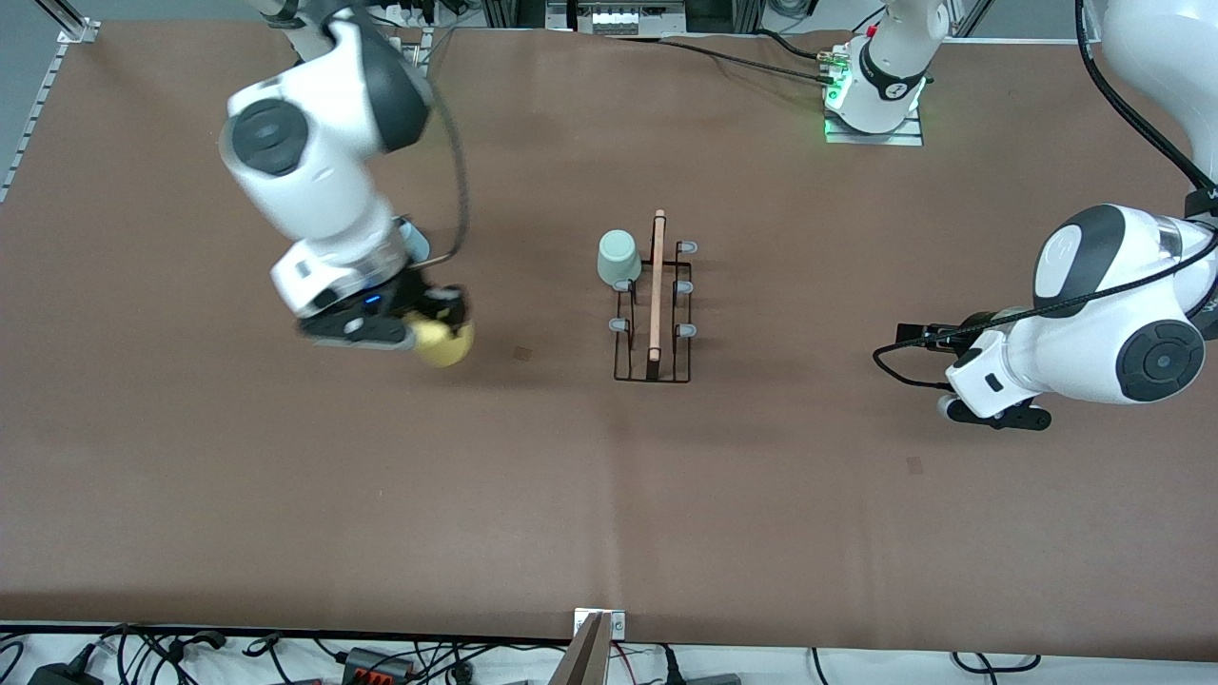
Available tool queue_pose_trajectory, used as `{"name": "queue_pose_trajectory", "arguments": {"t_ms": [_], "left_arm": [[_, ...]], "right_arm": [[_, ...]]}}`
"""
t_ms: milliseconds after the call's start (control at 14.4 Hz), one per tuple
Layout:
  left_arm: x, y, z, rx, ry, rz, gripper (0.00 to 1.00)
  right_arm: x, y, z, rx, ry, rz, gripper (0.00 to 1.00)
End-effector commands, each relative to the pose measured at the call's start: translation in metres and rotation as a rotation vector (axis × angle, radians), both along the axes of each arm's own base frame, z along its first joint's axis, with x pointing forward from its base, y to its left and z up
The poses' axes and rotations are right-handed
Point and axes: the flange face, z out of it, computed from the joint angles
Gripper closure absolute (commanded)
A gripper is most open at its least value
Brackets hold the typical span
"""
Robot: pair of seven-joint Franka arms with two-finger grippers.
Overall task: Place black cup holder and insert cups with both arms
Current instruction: 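Carry the yellow cup with the right gripper over to the rack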
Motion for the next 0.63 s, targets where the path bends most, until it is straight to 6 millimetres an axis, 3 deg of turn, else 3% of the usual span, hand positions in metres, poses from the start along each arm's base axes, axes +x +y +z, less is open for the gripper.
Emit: {"name": "queue_pose_trajectory", "arguments": {"t_ms": [0,139,278,417,556], "left_arm": [[0.008,-0.004,0.021,-0.021,-0.069,-0.019,0.0],[0.009,-0.007,0.021,-0.035,-0.067,-0.015,0.0],[0.01,-0.004,0.012,-0.04,-0.054,-0.01,0.0],[0.011,-0.003,0.007,-0.042,-0.047,-0.01,0.0],[0.011,0.001,0.01,-0.041,-0.051,-0.003,0.0]], "right_arm": [[-0.016,0.081,-0.013,0.054,0.027,-0.123,1.0],[-0.028,0.128,-0.021,0.081,0.021,-0.181,1.0],[-0.035,0.16,-0.04,0.071,-0.013,-0.178,1.0],[-0.041,0.179,-0.062,0.056,-0.051,-0.141,1.0],[-0.04,0.183,-0.076,0.052,-0.067,-0.124,1.0]]}}
